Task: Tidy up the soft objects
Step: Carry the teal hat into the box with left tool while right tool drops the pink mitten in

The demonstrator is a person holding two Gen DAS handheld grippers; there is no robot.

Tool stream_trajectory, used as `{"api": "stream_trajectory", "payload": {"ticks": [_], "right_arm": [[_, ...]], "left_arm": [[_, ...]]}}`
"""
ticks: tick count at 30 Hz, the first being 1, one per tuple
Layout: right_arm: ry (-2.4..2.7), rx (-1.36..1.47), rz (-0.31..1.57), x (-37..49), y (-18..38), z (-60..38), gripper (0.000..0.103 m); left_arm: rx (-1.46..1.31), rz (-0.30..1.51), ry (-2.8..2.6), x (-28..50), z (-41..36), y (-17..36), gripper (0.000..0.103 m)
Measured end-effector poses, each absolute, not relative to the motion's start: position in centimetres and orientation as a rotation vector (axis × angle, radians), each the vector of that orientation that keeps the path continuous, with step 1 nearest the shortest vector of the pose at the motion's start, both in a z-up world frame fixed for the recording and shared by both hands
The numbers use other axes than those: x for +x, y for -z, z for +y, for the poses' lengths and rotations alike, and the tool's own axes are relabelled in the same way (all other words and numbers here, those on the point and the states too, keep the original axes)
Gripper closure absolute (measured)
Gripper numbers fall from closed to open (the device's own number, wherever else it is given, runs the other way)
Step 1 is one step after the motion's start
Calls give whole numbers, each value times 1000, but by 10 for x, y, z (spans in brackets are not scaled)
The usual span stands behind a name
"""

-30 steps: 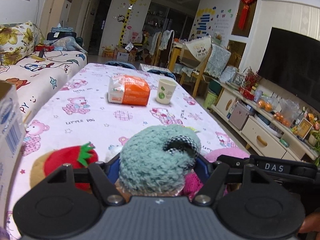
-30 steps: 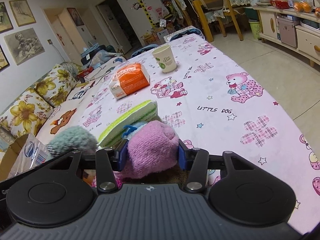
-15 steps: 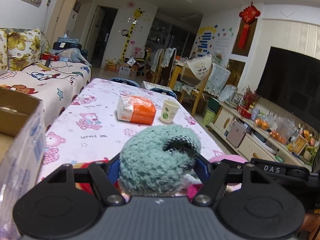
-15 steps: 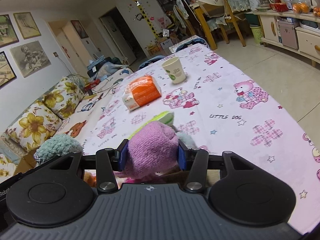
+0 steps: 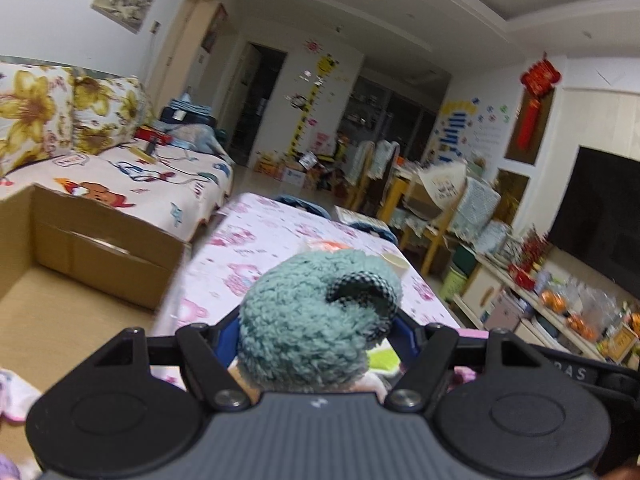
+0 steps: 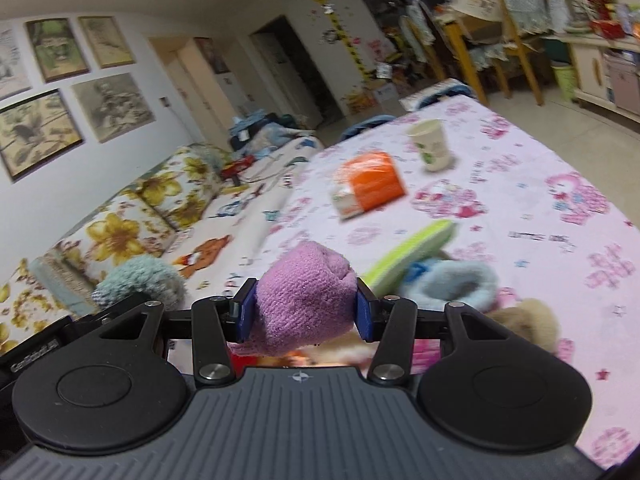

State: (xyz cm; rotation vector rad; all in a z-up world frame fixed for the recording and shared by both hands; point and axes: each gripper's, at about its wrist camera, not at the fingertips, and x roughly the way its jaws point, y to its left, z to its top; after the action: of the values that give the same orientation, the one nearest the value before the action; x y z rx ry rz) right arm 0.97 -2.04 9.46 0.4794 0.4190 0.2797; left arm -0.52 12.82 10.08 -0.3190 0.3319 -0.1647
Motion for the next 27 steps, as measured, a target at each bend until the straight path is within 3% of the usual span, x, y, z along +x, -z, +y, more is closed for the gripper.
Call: {"api": "stream_trajectory", "payload": {"ticks": [15, 27], "right_arm": [[-537, 366, 390, 28, -108, 44, 42], [-654, 270, 401, 47, -104, 73, 41]], "left_arm": [[-380, 276, -53, -24, 188, -106, 30], [-465, 333, -249, -28, 231, -93, 30]]}}
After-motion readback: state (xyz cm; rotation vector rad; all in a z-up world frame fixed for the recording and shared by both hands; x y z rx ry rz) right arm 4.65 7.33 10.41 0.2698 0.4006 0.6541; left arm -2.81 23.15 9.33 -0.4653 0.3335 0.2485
